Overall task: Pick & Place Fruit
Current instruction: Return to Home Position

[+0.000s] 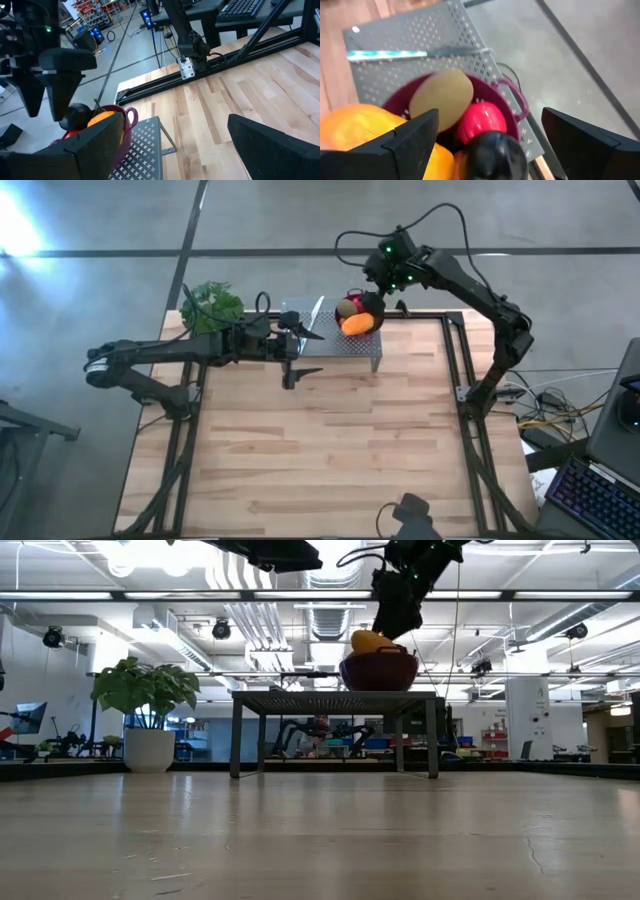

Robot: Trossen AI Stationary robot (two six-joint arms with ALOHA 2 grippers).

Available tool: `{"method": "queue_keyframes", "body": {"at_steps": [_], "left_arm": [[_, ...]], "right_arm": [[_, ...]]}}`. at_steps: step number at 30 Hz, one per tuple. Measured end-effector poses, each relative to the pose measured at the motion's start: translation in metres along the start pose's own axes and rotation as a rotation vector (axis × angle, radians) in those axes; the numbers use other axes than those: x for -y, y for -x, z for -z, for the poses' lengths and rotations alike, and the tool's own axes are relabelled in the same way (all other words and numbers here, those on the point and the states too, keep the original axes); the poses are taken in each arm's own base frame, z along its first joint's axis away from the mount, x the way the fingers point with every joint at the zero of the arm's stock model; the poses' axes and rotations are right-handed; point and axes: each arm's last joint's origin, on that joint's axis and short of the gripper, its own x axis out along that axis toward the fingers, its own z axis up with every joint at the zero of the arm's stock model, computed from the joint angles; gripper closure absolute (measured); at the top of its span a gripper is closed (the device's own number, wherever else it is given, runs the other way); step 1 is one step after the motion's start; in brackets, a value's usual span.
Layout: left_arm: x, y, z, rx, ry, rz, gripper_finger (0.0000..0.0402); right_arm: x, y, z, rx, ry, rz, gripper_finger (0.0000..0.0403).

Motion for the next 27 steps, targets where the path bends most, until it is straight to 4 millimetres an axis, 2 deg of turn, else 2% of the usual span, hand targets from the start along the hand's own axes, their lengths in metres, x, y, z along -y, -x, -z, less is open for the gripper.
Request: {"method": "queue_keyframes", "body": {"at_steps": [5, 8, 13, 18, 20, 22, 27], "left_arm": [[-0.006, 0.008, -0.007, 0.016, 0.011, -0.017, 0.0045], [-0.007, 0.022, -0.013, 0.032, 0.016, -0.018, 0.0081], [-0.005, 0.056, -0.018, 0.028, 0.057, -0.011, 0.0195], [0.001, 0.085, -0.014, 0.074, 0.101, 0.0, 0.0327], [0.005, 0.093, -0.009, 0.09, 0.109, 0.013, 0.0372], [0.008, 0.101, -0.003, 0.095, 0.123, 0.013, 0.0392], [0.016, 0.124, 0.008, 0.146, 0.147, -0.005, 0.0391]], "right_arm": [[-0.016, 0.016, -0.013, 0.039, 0.059, -0.029, 0.009], [-0.033, 0.026, -0.018, 0.046, 0.122, -0.062, 0.0126], [-0.065, 0.047, -0.015, 0.067, 0.196, -0.12, 0.023], [-0.091, 0.069, -0.005, 0.106, 0.243, -0.173, 0.0349], [-0.099, 0.078, 0.003, 0.133, 0.256, -0.21, 0.0382], [-0.106, 0.085, 0.009, 0.181, 0.254, -0.254, 0.0386], [-0.115, 0.1, 0.037, 0.261, 0.254, -0.296, 0.0377]]}}
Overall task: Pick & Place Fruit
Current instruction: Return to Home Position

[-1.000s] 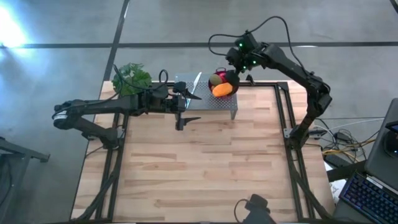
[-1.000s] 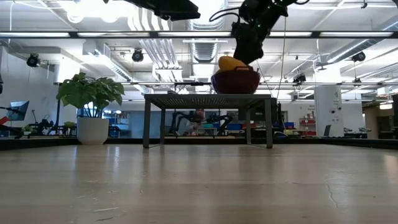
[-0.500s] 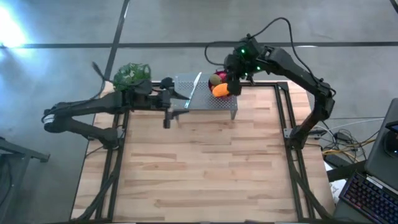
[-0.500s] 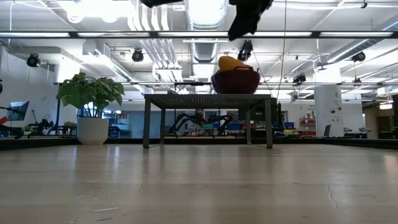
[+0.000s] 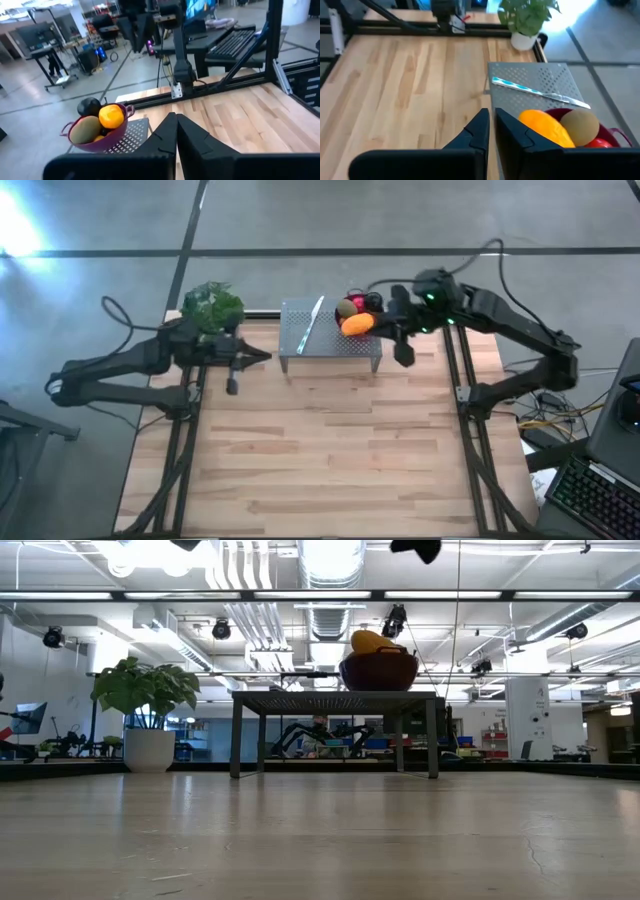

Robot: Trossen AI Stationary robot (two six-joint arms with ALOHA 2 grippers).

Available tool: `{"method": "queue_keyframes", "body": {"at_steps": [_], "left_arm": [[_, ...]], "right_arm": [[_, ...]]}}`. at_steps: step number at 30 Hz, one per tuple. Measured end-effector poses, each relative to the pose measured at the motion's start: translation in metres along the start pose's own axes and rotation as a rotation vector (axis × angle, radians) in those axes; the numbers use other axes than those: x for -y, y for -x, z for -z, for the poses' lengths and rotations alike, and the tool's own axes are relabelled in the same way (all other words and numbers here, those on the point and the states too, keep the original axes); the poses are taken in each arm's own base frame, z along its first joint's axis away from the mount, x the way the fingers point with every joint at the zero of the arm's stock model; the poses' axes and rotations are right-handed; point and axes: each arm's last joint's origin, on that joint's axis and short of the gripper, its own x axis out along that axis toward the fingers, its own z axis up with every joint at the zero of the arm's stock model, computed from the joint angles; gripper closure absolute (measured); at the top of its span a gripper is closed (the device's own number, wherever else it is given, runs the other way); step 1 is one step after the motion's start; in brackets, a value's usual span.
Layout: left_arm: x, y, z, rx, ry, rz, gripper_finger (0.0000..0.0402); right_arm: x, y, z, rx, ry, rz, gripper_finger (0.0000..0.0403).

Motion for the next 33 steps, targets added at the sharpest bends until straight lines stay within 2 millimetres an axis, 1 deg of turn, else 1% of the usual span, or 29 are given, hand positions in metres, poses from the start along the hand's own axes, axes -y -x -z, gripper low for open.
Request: {"method": "queue_keyframes", "body": {"at_steps": [6, 9, 13, 17, 20, 23, 24, 26, 29, 31, 33], "left_arm": [[0.009, 0.029, 0.017, 0.08, -0.006, -0.022, 0.0396], [0.013, 0.036, 0.029, 0.139, -0.015, -0.039, 0.0394], [0.019, 0.045, 0.045, 0.16, -0.011, -0.046, 0.0397], [0.024, 0.059, 0.054, 0.201, -0.006, -0.058, 0.0398], [0.026, 0.067, 0.061, 0.23, 0.021, -0.068, 0.0398], [0.029, 0.072, 0.069, 0.263, 0.055, -0.07, 0.0399], [0.03, 0.073, 0.07, 0.287, 0.067, -0.075, 0.0399], [0.032, 0.07, 0.082, 0.257, 0.1, -0.065, 0.0398], [0.033, 0.073, 0.087, 0.248, 0.121, -0.098, 0.0398], [0.033, 0.075, 0.093, 0.202, 0.132, -0.14, 0.0398], [0.033, 0.079, 0.092, 0.216, 0.139, -0.16, 0.0397]], "right_arm": [[-0.015, 0.021, 0.035, 0.132, 0.003, 0.016, 0.0377], [-0.021, 0.028, 0.054, 0.216, 0.019, 0.014, 0.0385], [-0.028, 0.034, 0.08, 0.271, 0.034, 0.02, 0.0393], [-0.033, 0.04, 0.104, 0.332, 0.047, 0.043, 0.0394], [-0.033, 0.036, 0.122, 0.365, 0.045, 0.008, 0.0394], [-0.03, 0.026, 0.138, 0.411, 0.035, -0.058, 0.0394], [-0.029, 0.022, 0.143, 0.423, 0.021, -0.054, 0.0394], [-0.026, 0.017, 0.151, 0.426, -0.011, -0.038, 0.0394], [-0.029, 0.016, 0.158, 0.444, -0.036, -0.045, 0.0394], [-0.034, 0.018, 0.16, 0.477, -0.039, -0.072, 0.0394], [-0.042, 0.021, 0.165, 0.499, -0.046, -0.081, 0.0394]]}}
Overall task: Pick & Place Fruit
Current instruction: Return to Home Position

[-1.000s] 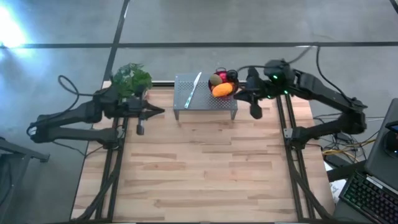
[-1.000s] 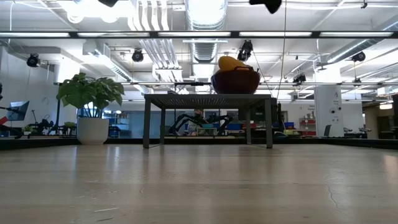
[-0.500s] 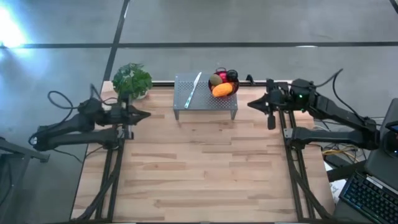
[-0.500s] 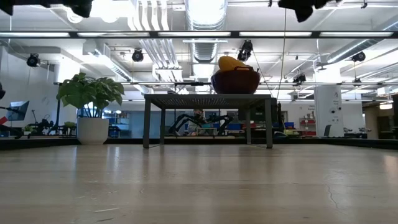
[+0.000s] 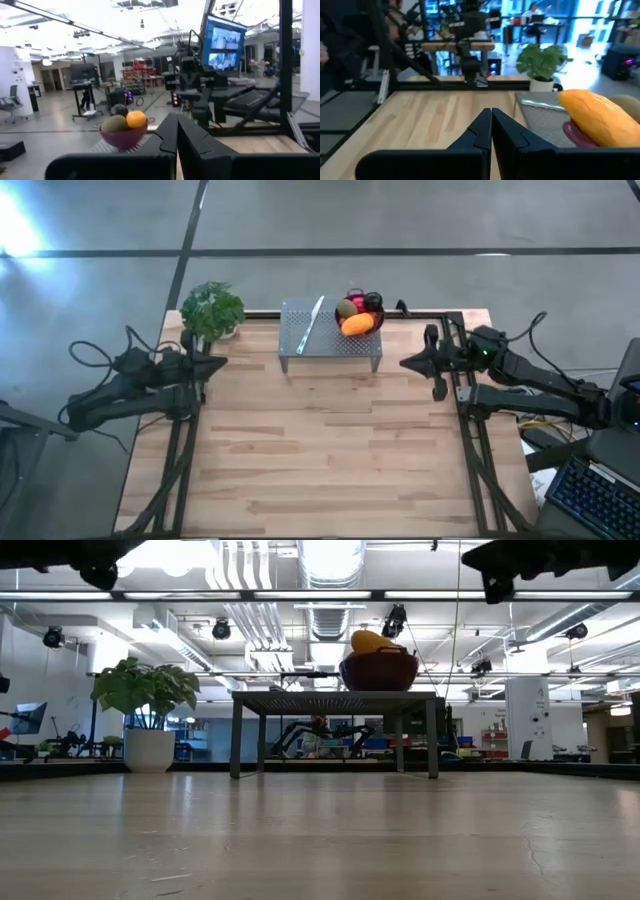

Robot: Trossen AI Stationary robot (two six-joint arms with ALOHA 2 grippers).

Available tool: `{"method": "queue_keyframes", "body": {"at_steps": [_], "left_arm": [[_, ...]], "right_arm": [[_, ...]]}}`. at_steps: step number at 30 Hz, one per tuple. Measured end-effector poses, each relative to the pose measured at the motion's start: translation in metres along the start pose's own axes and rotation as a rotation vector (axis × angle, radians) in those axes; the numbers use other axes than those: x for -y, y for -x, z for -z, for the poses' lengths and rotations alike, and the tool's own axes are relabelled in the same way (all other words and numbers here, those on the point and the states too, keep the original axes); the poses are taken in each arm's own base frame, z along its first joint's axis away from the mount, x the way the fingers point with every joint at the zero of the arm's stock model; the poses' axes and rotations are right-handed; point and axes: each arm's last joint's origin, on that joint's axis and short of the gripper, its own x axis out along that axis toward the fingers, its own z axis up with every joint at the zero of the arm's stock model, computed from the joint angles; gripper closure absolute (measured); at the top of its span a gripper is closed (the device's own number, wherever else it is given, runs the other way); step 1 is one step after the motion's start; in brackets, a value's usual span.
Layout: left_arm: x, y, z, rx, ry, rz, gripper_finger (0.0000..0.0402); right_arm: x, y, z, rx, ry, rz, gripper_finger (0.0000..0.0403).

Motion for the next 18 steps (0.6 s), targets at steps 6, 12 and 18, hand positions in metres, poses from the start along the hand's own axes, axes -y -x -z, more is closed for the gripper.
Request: {"method": "queue_keyframes", "body": {"at_steps": [6, 12, 18], "left_arm": [[0.001, 0.014, 0.007, 0.035, 0.011, -0.006, 0.0397], [0.004, 0.008, 0.035, -0.011, 0.086, -0.007, 0.0397], [0.005, 0.003, 0.056, -0.043, 0.132, -0.033, 0.0397]], "right_arm": [[-0.019, 0.009, 0.032, 0.002, -0.003, 0.1, 0.0394], [-0.025, 0.018, 0.062, 0.02, 0.002, 0.153, 0.0394], [-0.026, 0.028, 0.082, 0.068, 0.017, 0.164, 0.0394]]}}
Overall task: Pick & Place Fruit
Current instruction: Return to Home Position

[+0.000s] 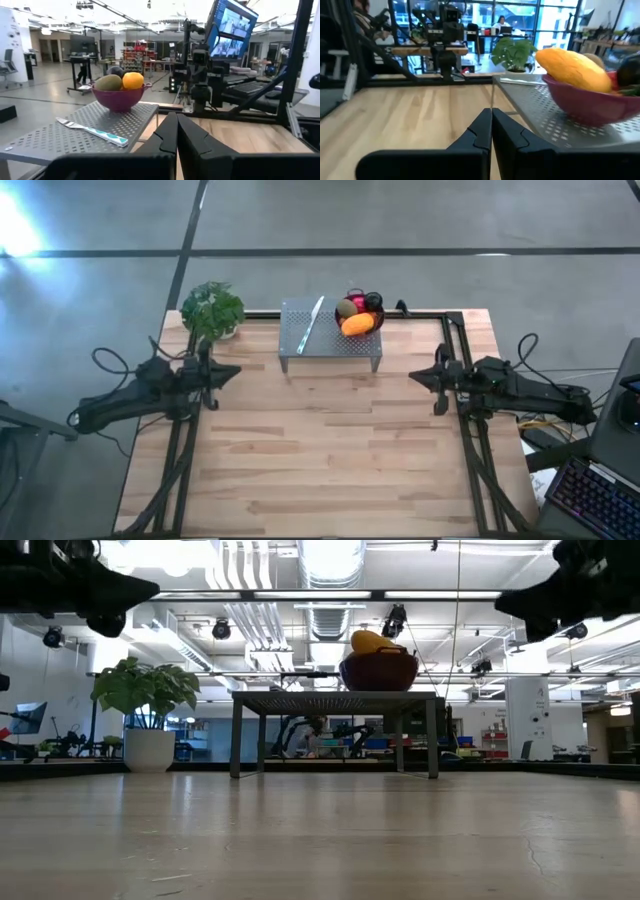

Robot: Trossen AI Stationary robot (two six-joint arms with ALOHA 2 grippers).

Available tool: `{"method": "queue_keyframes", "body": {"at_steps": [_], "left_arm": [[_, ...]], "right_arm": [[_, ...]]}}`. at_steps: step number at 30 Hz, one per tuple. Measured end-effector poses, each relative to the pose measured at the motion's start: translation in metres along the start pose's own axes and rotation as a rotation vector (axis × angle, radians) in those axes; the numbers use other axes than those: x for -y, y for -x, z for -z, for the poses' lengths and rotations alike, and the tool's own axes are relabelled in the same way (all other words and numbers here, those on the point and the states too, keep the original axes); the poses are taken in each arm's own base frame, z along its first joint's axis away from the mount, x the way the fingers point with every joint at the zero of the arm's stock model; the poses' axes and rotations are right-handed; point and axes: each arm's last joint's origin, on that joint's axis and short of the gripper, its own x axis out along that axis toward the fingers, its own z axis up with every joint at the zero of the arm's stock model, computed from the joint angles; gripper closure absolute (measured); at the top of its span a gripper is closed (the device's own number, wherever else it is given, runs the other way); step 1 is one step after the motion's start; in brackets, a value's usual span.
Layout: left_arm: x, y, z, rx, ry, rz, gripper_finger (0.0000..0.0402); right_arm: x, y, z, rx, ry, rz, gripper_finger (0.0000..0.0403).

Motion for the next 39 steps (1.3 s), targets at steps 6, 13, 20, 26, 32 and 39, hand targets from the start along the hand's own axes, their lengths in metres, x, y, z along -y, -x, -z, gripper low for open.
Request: {"method": "queue_keyframes", "body": {"at_steps": [6, 13, 20, 26, 32, 39], "left_arm": [[0.0, -0.001, 0.009, -0.043, -0.052, -0.003, 0.0397], [-0.001, -0.004, 0.031, -0.115, -0.053, -0.018, 0.0396], [-0.002, -0.009, 0.053, -0.17, -0.057, -0.033, 0.0396], [-0.002, -0.01, 0.054, -0.187, -0.077, -0.032, 0.0396], [-0.002, -0.01, 0.054, -0.188, -0.076, -0.032, 0.0396], [-0.002, -0.01, 0.054, -0.189, -0.075, -0.032, 0.0396]], "right_arm": [[0.0, 0.01, 0.019, -0.053, 0.05, 0.002, 0.0394], [0.002, 0.006, 0.038, -0.11, 0.024, 0.063, 0.0394], [0.003, 0.001, 0.047, -0.18, 0.174, 0.091, 0.0394], [0.003, 0.0, 0.05, -0.209, 0.197, 0.086, 0.0394], [0.003, -0.001, 0.051, -0.212, 0.117, 0.093, 0.0394], [0.003, -0.001, 0.051, -0.211, 0.103, 0.093, 0.0394]]}}
